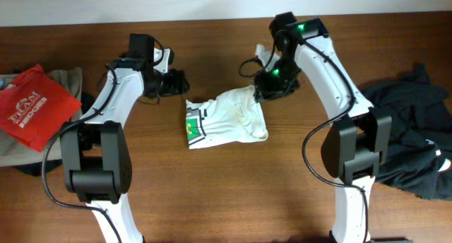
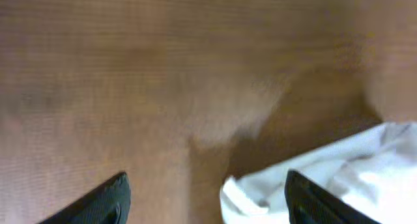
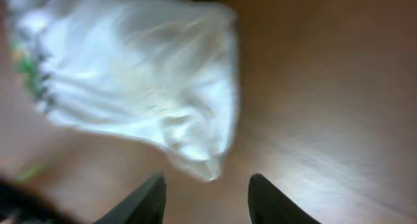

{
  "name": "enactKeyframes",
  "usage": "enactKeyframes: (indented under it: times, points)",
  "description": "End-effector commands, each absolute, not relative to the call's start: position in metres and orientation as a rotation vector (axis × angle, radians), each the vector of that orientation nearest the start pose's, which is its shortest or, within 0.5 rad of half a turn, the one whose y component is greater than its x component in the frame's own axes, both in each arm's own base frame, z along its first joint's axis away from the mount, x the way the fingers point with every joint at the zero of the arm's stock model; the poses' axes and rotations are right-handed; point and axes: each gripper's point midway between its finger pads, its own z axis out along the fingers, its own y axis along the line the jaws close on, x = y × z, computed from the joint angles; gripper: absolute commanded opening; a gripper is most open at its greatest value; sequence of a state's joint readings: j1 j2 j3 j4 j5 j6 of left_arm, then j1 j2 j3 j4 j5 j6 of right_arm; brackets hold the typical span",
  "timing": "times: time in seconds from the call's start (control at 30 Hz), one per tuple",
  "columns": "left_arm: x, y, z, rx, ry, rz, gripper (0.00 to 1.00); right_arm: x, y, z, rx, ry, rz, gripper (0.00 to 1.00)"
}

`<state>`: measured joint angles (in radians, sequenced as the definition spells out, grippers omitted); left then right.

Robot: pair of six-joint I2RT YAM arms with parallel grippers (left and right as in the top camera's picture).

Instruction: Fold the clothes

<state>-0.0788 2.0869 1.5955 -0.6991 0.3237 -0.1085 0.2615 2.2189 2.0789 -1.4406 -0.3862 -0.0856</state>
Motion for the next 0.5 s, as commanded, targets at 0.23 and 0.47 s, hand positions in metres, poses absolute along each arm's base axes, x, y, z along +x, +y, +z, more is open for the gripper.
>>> enactKeyframes:
  times: [0.23,0.47]
  points:
    - [0.446,-0.131,0.022,0.411,2.865,-0.434,0.67,0.331,0.223,0.03,-0.629,3.202,0.761,0.41]
    - [0.388,-0.097,-0.016,0.292,3.198,-0.228,0.09,0.407,0.12,-0.009,-0.394,3.081,0.075,0.41]
